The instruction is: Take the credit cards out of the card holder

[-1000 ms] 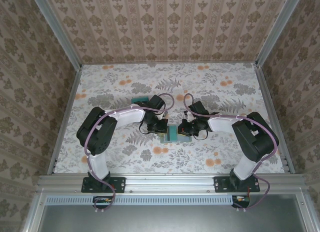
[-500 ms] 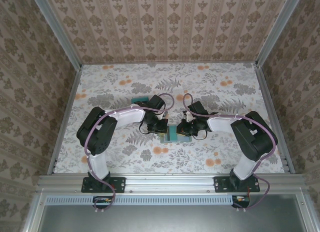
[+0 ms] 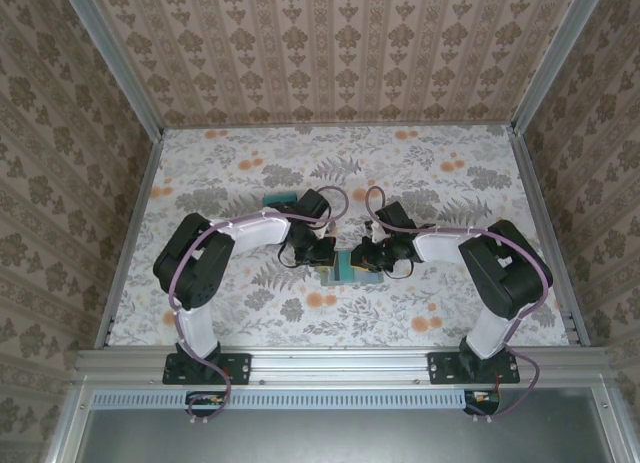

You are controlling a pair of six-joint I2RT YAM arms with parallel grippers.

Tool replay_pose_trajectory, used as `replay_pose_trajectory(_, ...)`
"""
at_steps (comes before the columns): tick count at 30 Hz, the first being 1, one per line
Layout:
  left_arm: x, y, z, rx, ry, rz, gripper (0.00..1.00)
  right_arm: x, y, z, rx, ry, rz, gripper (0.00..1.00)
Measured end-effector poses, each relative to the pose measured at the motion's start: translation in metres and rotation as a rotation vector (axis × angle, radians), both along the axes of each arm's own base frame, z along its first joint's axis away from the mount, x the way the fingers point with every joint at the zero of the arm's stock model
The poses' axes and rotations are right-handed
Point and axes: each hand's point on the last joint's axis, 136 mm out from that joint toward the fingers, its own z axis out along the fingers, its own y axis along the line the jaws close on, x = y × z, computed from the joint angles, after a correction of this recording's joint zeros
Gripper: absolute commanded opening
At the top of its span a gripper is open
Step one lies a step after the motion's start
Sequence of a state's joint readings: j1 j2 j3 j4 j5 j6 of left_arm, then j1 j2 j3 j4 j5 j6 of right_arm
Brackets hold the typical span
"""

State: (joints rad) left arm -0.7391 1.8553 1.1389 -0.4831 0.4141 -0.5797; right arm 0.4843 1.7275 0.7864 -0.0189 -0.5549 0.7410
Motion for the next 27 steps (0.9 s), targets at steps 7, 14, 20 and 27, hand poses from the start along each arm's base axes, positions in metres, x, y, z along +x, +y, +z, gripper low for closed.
replay_pose_trajectory(7,0.0,0.001,0.0,0.002,0.001,0.001,0.0,0.0,0.0,-0.001,0.005,0.01,-0.011,0.0)
replay_pose_trajectory(14,0.0,0.0,-0.001,-0.005,0.0,0.001,0.0,0.001,-0.007,0.0,0.001,0.003,-0.029,0.0)
replay_pose_trajectory(20,0.0,0.0,-0.001,-0.01,-0.004,0.0,0.0,0.002,-0.017,0.0,-0.001,0.0,-0.049,0.0)
replay_pose_trajectory(27,0.0,0.0,-0.001,-0.013,-0.003,0.0,0.0,0.002,-0.017,0.001,-0.001,-0.009,-0.042,0.15)
